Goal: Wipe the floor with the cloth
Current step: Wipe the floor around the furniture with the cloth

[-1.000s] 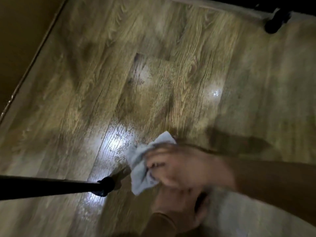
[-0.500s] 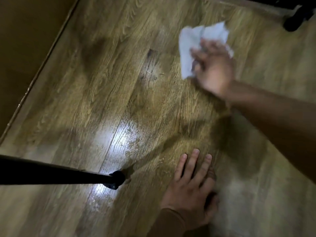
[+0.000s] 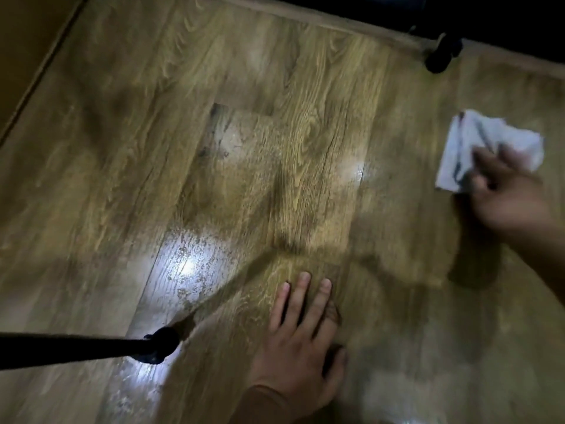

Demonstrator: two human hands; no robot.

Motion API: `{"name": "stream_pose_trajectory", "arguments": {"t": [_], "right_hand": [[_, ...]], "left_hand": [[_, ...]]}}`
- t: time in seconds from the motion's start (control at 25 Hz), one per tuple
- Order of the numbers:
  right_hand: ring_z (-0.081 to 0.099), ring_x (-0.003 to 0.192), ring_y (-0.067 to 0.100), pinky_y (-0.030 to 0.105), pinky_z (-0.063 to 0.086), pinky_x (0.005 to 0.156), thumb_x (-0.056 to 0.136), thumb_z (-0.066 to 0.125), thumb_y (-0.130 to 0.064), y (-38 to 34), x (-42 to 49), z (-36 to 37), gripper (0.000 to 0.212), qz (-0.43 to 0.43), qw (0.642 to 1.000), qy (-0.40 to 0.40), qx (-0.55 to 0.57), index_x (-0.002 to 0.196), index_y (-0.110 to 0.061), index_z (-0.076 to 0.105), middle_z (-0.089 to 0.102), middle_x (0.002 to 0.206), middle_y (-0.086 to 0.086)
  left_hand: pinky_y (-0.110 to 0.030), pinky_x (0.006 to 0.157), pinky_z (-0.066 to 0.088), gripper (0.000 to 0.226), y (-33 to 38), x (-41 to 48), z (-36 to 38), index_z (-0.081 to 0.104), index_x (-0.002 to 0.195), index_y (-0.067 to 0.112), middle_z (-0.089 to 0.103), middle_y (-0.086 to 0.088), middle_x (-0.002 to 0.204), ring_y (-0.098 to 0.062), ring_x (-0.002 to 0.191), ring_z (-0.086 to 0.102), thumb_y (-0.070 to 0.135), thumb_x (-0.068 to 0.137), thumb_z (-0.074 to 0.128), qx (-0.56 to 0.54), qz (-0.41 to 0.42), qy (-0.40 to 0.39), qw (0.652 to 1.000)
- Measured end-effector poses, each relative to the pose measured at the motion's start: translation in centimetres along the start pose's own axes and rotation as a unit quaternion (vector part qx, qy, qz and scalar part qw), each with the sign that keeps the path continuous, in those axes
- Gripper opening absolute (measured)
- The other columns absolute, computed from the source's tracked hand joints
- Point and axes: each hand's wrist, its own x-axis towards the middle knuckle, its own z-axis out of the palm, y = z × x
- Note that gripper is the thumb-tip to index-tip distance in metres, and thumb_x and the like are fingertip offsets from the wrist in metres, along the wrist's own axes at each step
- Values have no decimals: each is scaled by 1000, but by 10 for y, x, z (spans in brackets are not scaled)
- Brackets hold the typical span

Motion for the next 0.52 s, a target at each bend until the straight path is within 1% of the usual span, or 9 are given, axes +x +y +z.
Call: {"name": "stream_pose_trajectory", "arguments": {"t": [0.08, 0.16, 0.2, 0.28, 0.36, 0.4, 0.44, 0.48, 0.52], "right_hand": [[30, 143, 31, 48, 25, 118, 85, 30, -53, 4, 2, -2, 66, 33, 999, 17, 2, 144, -27, 42, 32, 155, 13], [28, 142, 37, 50, 23, 117, 85, 30, -42, -28, 0, 10, 64, 15, 999, 39, 19, 143, -20, 45, 34, 153, 20], [26, 143, 39, 49, 20, 118, 85, 30, -39, -54, -5, 18, 64, -13, 999, 36, 26, 143, -17, 45, 33, 153, 21], [21, 146, 37, 46, 16, 120, 85, 30, -36, -113, -20, 39, 62, -98, 995, 10, 30, 142, -19, 47, 30, 157, 16], [9, 150, 32, 48, 9, 122, 87, 29, -36, -177, -44, 63, 59, -191, 980, -43, 18, 145, -30, 43, 16, 162, 3], [1, 151, 28, 48, 2, 122, 91, 29, -36, -206, -56, 73, 56, -239, 968, -74, 11, 146, -37, 38, 7, 163, -4], [-2, 151, 25, 47, -4, 121, 93, 31, -37, -228, -63, 79, 53, -286, 954, -91, 16, 146, -41, 35, 4, 163, -10], [-1, 151, 23, 44, -6, 121, 95, 34, -37, -239, -64, 81, 50, -330, 938, -104, 29, 145, -41, 36, 7, 163, -11], [4, 151, 21, 42, -4, 121, 95, 39, -36, -240, -59, 77, 48, -362, 922, -123, 53, 143, -39, 41, 14, 162, -10]], "left_hand": [[-55, 115, 23, 63, 1, -2, 3, 65, 127, 12, 41, -8, 156, -39, 147, 30, 52, 79, 61, -7, -2, 7, 1000], [-55, 117, 21, 63, 1, -2, 3, 62, 128, 12, 39, -8, 158, -39, 148, 27, 52, 79, 61, -13, 0, 3, 1000], [-55, 117, 20, 64, 0, -2, 3, 61, 129, 11, 38, -9, 158, -39, 149, 26, 52, 80, 61, -13, 2, 1, 1000], [-56, 117, 20, 65, 0, -2, 3, 60, 130, 11, 39, -9, 158, -39, 149, 26, 52, 80, 59, -11, -1, 4, 1000], [-56, 116, 22, 65, 0, -2, 5, 62, 129, 10, 40, -9, 157, -39, 148, 27, 51, 79, 60, -10, -4, 7, 1000], [-55, 115, 24, 64, 0, -2, 4, 64, 128, 10, 41, -10, 156, -40, 147, 28, 51, 78, 61, -14, -2, 7, 1000], [-55, 114, 25, 64, 0, -2, 1, 65, 126, 10, 43, -10, 155, -40, 146, 30, 51, 77, 62, -19, 4, 10, 1000], [-54, 113, 26, 64, 1, -1, -1, 66, 125, 10, 45, -10, 153, -39, 145, 32, 50, 76, 63, -19, 8, 13, 1000], [-54, 113, 27, 64, 0, 0, -1, 66, 124, 10, 46, -10, 152, -40, 145, 34, 51, 75, 63, -11, 10, 19, 1000]]}}
